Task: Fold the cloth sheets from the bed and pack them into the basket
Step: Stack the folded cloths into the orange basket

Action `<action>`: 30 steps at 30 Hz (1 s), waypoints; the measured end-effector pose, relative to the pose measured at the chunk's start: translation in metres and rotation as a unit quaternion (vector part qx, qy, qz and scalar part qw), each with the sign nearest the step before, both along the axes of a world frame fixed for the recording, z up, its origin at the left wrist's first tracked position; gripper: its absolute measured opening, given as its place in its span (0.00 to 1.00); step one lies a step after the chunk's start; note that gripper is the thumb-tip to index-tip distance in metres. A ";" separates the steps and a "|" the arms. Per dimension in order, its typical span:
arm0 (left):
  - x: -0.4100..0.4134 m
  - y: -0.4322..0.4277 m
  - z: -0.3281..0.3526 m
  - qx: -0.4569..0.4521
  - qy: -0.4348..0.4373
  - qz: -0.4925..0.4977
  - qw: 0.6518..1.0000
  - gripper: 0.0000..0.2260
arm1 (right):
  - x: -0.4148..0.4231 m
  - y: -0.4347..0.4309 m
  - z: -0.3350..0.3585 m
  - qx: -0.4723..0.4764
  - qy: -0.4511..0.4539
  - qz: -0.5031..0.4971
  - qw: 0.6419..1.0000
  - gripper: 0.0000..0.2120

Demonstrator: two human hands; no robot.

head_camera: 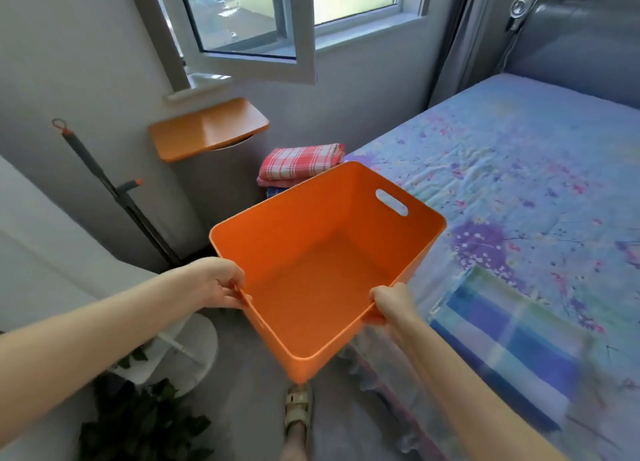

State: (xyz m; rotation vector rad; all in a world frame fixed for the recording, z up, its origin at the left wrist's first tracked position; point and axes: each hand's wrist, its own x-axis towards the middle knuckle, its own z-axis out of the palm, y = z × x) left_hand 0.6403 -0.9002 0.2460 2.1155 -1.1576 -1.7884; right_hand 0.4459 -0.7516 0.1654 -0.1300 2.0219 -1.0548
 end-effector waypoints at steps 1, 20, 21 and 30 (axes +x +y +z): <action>-0.014 0.003 -0.001 0.006 0.015 0.000 1.000 0.21 | -0.013 0.003 0.001 -0.008 0.021 -0.009 1.000 0.04; -0.234 -0.173 -0.083 -0.446 -0.128 -0.553 0.692 0.11 | -0.179 -0.091 -0.097 0.014 0.038 -0.168 0.985 0.15; -0.240 -0.183 -0.083 -0.448 -0.120 -0.558 0.688 0.11 | -0.178 -0.099 -0.098 0.018 0.028 -0.159 0.987 0.15; -0.326 -0.215 -0.107 -0.445 -0.036 -0.648 0.618 0.11 | -0.186 -0.074 -0.117 0.007 -0.071 -0.298 0.952 0.13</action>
